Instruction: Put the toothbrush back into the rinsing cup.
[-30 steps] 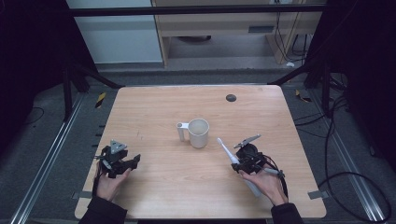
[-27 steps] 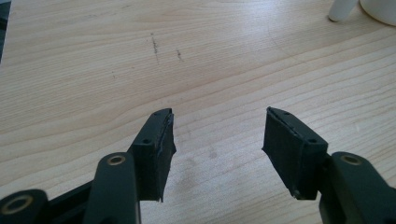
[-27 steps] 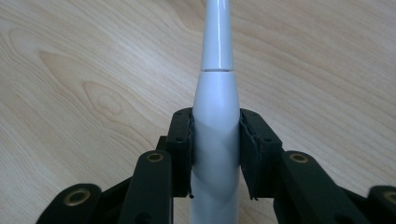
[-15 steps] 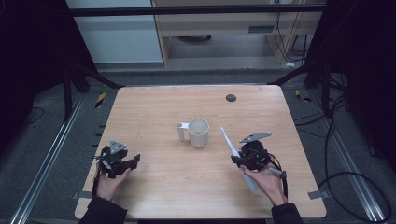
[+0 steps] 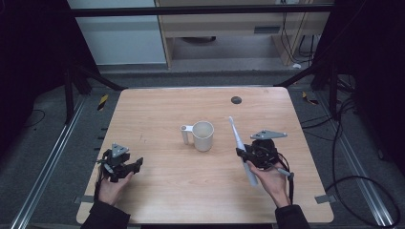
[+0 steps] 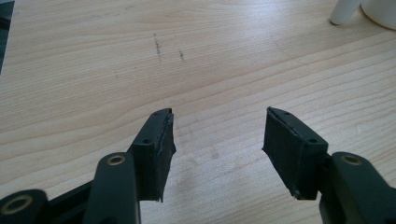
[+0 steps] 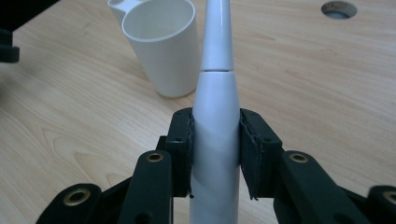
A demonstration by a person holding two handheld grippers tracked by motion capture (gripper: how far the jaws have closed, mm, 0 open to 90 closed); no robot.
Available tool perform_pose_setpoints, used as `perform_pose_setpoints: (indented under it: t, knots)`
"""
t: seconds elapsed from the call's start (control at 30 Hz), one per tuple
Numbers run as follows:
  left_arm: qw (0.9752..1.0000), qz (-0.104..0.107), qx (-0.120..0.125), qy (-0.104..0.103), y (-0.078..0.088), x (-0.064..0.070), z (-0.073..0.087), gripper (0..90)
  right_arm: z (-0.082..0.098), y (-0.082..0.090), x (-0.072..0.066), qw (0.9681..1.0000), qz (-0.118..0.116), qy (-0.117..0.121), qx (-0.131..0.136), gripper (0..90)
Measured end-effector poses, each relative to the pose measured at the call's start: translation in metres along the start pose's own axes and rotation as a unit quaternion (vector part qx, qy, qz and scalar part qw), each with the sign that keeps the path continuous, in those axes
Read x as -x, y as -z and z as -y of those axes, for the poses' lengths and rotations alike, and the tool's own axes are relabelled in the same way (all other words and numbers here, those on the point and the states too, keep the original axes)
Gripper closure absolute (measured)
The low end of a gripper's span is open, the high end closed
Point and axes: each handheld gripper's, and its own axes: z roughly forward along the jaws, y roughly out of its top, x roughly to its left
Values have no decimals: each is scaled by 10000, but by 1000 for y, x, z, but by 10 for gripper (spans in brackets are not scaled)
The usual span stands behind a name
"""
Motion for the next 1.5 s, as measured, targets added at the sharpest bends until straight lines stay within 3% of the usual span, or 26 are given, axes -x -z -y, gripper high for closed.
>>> perform_pose_setpoints:
  t: [0.3,0.5,0.7,1.03,1.5]
  knots:
    - [10000,-9,4,23,-1,0,0,421,-20,5,-2,9979,16,-139,636,673]
    - [10000,-19,32,11,-1,0,0,422,-36,3,-7,9932,12,-211,1149,673]
    - [10000,-22,55,6,-1,0,0,422,-48,-3,-13,9888,23,-280,1467,672]
    - [10000,-15,90,-12,-1,0,1,423,-63,-12,-15,9835,25,-383,1768,672]
    - [9999,-10,135,25,-1,0,1,427,-82,-20,-21,9733,-22,-501,2242,673]
